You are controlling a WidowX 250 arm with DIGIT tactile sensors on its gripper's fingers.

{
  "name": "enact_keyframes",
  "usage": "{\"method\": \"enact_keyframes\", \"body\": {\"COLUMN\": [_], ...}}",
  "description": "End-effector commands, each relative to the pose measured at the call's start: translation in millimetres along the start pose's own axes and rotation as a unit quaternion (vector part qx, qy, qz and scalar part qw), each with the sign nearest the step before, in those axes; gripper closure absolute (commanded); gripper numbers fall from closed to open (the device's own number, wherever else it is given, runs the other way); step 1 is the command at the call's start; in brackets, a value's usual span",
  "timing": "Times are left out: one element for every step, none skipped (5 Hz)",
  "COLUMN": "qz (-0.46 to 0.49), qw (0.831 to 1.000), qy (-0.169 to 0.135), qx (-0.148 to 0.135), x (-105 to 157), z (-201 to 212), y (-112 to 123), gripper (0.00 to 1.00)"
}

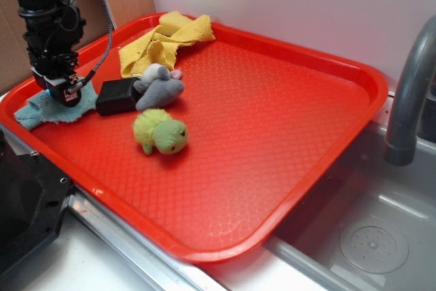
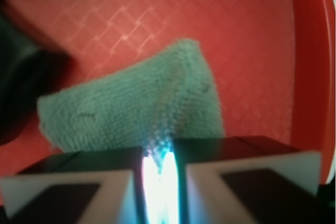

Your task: Grab the blue cloth.

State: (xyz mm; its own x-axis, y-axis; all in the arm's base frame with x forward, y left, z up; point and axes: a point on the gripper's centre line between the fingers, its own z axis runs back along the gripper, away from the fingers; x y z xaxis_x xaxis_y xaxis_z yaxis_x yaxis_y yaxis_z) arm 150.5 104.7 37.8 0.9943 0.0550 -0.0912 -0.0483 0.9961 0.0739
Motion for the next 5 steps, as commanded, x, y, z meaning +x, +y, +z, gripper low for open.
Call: {"method": "enact_keyframes", "body": {"qz": [-0.006,-0.003,-0.003,0.010,0.005], "qw": [0.996,0.991,0.992,0.994,0.995], "qy": [-0.082,-0.122,-0.109,-0.097,-0.086], "qx": [-0.020,-0.047,-0.059,-0.053,-0.047], "x": [14,23,31,38,42], "z": [87,143,195,245,246], "y": [-41,-59,-73,-90,-96], "gripper": [1.00,1.00,1.00,1.00,1.00]}}
